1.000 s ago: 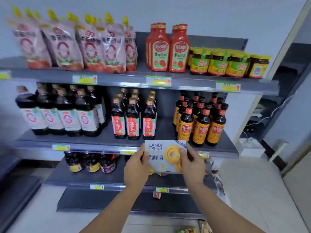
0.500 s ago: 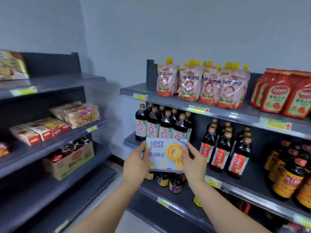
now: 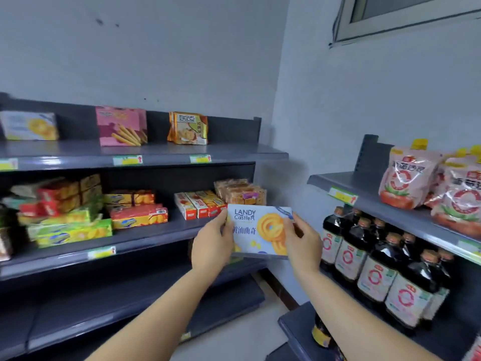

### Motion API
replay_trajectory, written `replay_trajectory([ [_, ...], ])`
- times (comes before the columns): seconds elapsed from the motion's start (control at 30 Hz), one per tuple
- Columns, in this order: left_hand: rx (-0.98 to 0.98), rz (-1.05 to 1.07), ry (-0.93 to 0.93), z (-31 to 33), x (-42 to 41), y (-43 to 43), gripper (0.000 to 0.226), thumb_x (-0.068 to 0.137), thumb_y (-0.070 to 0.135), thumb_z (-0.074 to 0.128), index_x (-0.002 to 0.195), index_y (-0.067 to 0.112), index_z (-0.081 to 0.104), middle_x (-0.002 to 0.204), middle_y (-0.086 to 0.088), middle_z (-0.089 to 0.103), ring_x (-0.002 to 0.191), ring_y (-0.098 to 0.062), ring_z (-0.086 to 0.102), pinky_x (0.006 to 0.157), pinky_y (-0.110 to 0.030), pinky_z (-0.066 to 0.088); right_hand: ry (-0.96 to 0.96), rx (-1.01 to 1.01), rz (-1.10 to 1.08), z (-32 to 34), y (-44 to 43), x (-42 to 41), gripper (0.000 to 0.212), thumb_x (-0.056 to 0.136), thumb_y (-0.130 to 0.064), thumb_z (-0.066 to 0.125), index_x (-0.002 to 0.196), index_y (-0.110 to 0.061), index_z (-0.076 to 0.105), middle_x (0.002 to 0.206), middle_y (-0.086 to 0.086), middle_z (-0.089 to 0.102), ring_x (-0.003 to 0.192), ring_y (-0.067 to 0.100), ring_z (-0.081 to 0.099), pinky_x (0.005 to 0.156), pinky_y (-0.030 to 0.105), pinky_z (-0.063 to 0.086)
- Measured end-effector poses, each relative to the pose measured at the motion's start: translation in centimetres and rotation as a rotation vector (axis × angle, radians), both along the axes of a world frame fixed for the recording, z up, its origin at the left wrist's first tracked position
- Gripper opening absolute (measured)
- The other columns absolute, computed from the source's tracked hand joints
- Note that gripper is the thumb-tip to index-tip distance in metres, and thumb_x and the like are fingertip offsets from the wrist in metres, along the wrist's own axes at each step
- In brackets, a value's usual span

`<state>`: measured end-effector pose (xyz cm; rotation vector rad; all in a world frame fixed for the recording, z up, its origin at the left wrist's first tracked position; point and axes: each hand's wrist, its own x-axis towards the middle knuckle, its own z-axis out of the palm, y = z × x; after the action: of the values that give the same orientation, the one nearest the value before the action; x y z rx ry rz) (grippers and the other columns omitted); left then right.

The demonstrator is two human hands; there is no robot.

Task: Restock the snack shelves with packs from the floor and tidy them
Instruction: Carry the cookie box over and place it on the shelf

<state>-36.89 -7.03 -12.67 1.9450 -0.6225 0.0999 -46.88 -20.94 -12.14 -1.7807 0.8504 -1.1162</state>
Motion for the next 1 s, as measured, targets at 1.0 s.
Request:
replay_trajectory([
  [1.0,-0.038,0.671,-0.060,8.1,22.1,40.3,0.045,0.098,0.045,0.042,0.142,0.032,0.045,0.125,0.006,0.063,0.099,-0.023,0.064,0.076,-0.034,0.049,-0.162,0.024,0.744,7.4,36.5,33.1,0.039,0.094,-0.033,0.057,0.130,-0.016,0.060,0.132,0.000,0.060,0.122,0.017,0.054,0.103,0.038,0.046],
])
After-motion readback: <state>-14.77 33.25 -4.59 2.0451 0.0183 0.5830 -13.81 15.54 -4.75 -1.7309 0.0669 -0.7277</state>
